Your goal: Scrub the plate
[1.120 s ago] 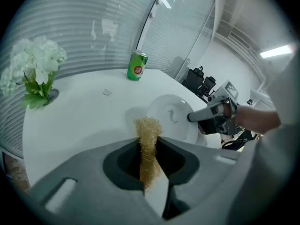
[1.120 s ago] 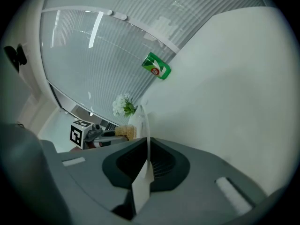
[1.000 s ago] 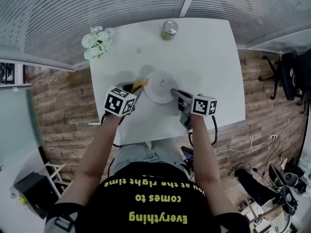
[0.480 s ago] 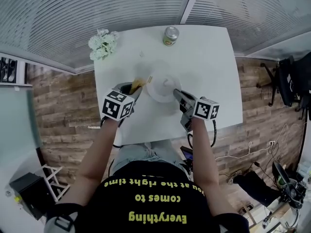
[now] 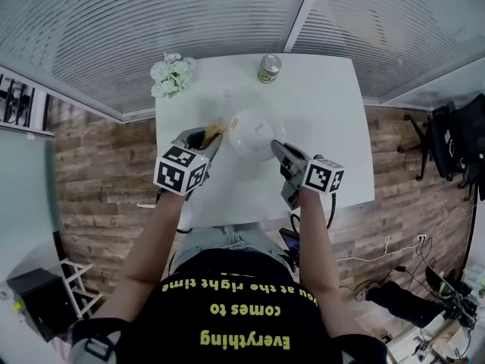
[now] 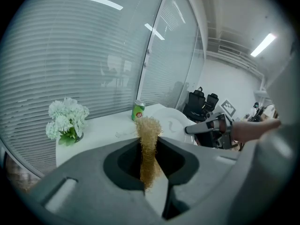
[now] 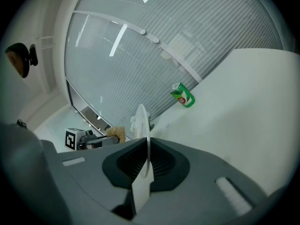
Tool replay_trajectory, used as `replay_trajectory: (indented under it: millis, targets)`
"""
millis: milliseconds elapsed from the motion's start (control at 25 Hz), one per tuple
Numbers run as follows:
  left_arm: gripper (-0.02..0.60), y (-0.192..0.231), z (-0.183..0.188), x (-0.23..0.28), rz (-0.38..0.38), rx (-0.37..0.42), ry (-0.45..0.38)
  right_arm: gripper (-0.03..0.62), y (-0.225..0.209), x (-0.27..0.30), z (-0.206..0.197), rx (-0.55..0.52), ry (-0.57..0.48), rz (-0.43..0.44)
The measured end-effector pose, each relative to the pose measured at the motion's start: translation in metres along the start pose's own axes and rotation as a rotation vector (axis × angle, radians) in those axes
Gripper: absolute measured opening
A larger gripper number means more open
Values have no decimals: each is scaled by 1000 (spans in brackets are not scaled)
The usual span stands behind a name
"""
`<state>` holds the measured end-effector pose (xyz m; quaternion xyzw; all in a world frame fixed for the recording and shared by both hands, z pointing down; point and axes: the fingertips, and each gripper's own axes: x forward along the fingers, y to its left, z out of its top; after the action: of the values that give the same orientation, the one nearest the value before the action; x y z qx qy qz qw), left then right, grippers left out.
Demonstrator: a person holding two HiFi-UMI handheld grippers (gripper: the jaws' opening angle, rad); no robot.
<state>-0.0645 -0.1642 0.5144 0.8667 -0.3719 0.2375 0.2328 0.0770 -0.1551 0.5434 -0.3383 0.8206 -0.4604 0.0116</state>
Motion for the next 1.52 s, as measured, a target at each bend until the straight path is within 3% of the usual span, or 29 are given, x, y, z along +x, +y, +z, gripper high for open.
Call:
replay_trajectory:
  millis: [640, 1160, 1520]
  targets:
    - [69, -13, 50, -41, 66, 130, -151, 14, 51, -4, 22, -95, -51, 66]
    - [69, -19, 70, -46, 109, 248, -173, 14, 72, 6, 21, -134, -17, 85]
    - [69, -25, 81, -35, 126, 320, -142, 14, 77, 11, 24, -171, 14, 93]
